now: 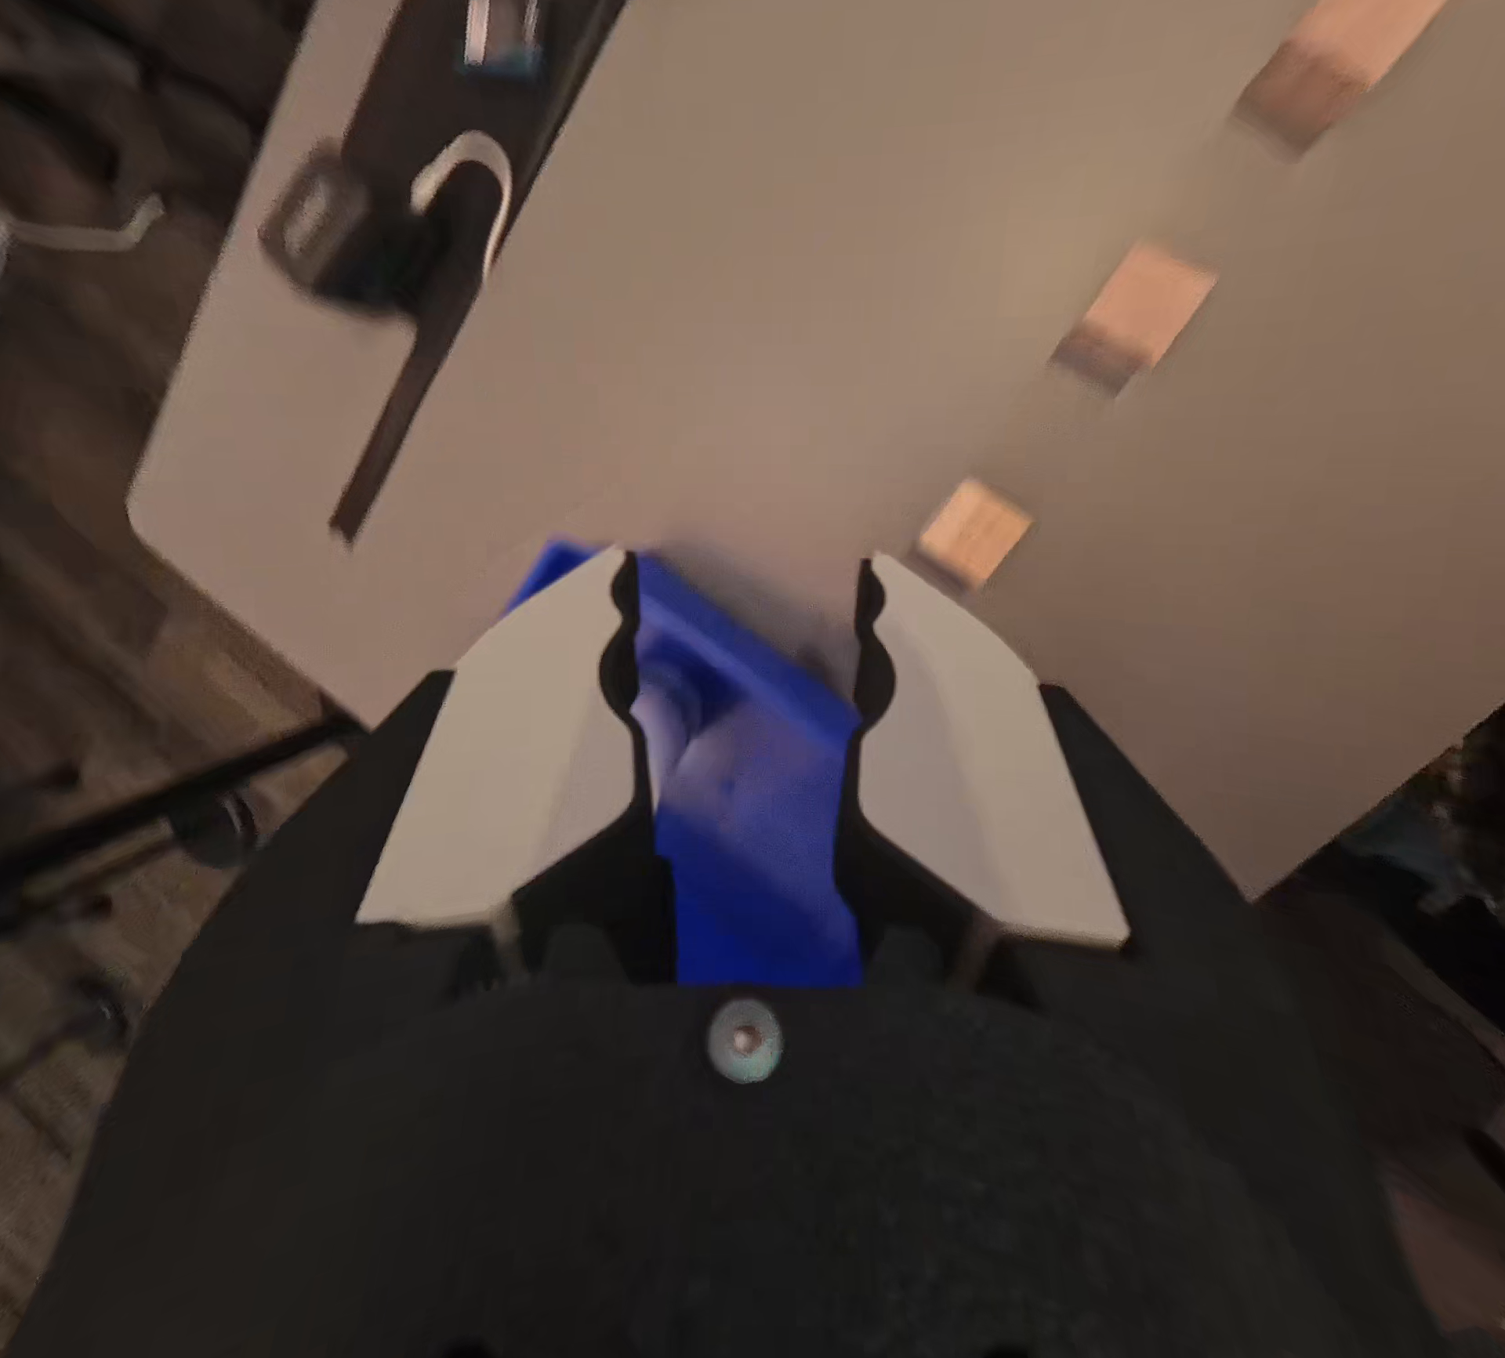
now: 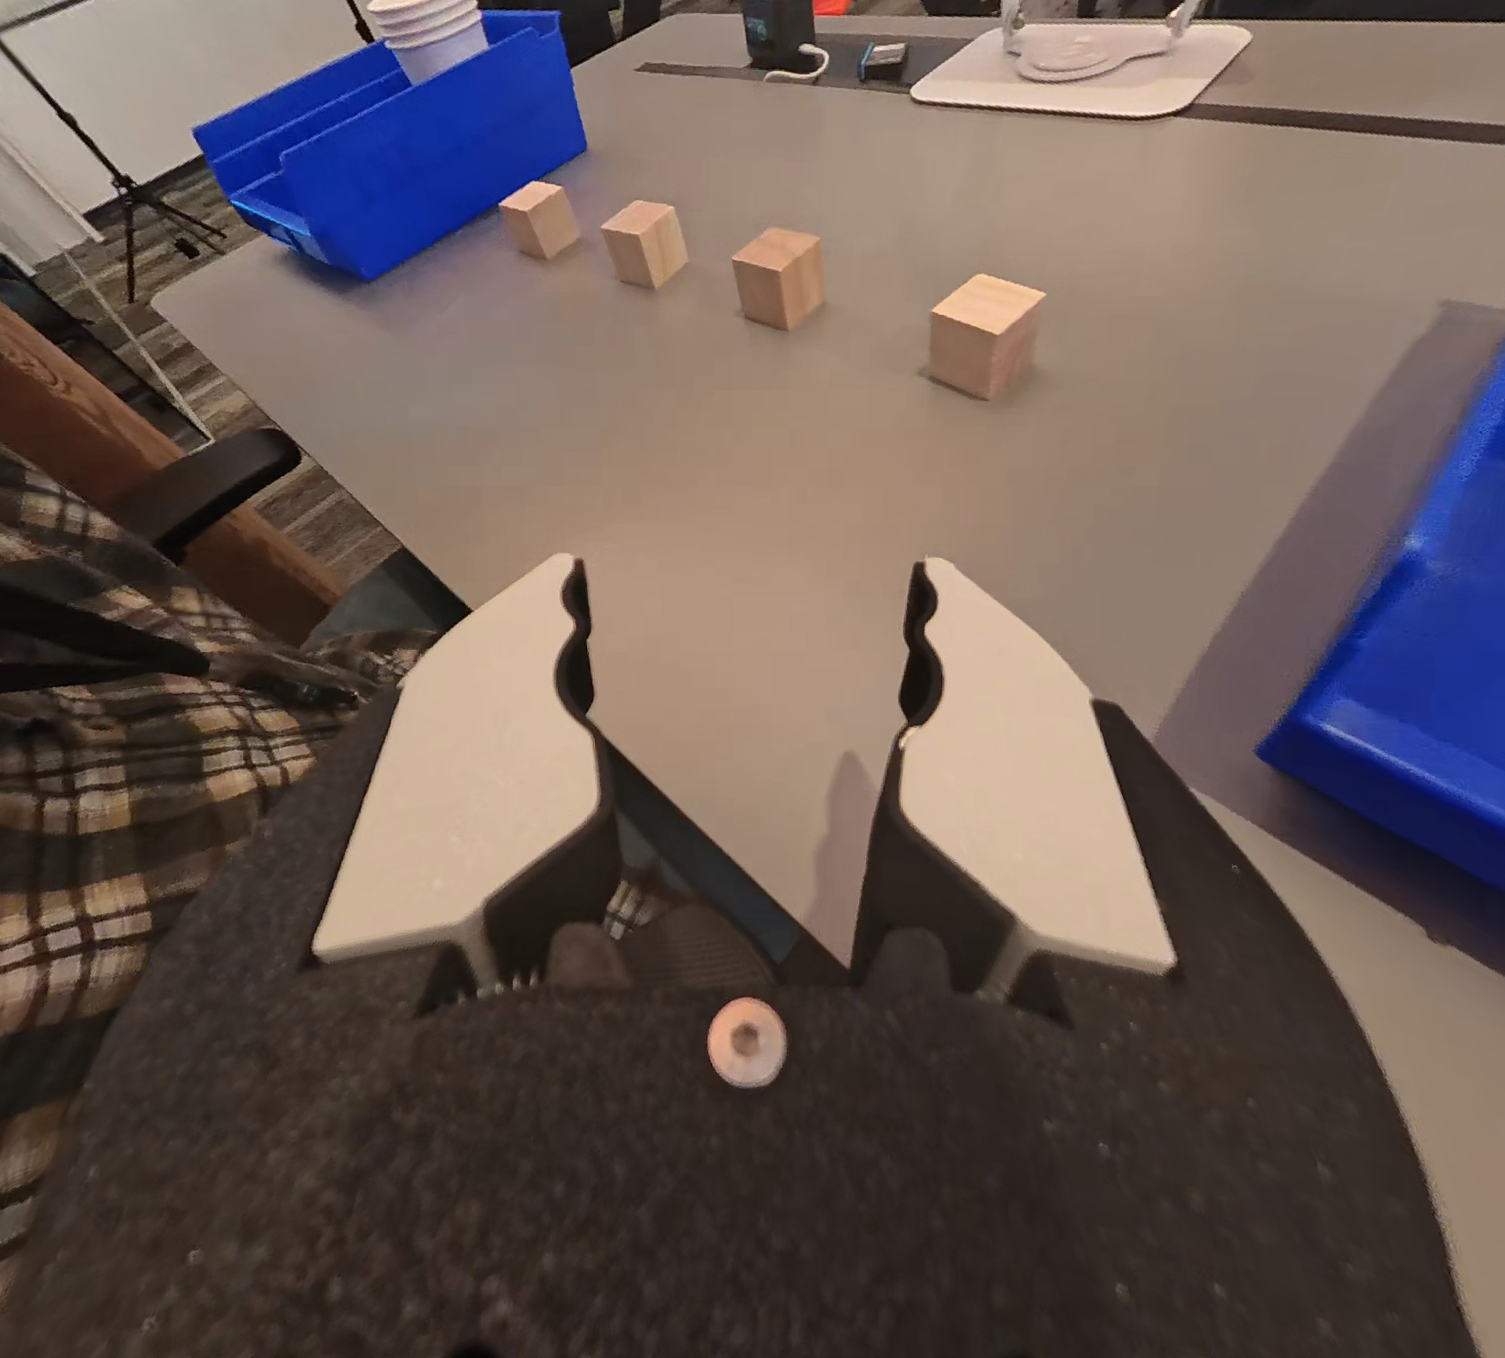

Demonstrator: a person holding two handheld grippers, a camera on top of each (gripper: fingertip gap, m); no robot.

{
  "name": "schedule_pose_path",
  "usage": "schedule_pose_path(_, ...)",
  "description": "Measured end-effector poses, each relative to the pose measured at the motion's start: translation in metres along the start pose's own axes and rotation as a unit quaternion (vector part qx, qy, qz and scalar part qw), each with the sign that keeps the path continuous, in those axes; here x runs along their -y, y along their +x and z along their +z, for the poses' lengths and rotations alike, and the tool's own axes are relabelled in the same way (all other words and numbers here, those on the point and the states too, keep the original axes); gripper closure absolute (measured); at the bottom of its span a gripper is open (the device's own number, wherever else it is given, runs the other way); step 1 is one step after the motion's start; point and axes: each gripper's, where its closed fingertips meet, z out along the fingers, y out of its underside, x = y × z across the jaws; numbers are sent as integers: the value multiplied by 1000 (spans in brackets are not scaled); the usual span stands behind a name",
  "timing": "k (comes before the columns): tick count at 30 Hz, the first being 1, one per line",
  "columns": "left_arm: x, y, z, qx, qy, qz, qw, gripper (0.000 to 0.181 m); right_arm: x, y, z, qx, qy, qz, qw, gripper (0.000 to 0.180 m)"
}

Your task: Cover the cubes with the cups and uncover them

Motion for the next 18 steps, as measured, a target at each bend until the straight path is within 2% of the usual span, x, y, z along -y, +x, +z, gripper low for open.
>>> schedule_pose_path(3, -76, -30, 4, -1, -37, -58, 998, 139, 5, -7, 11, 16, 0, -2, 1000, 106)
schedule_pose_path(7, -128, -45, 23, 4, -73, -87, 994, 146, 13, -15, 22, 22, -10, -14, 1000, 106)
schedule_pose_path(18, -139, -54, 50, 1, -111, -64, 992, 160, 12, -15, 24, 10, -25, -10, 1000, 106)
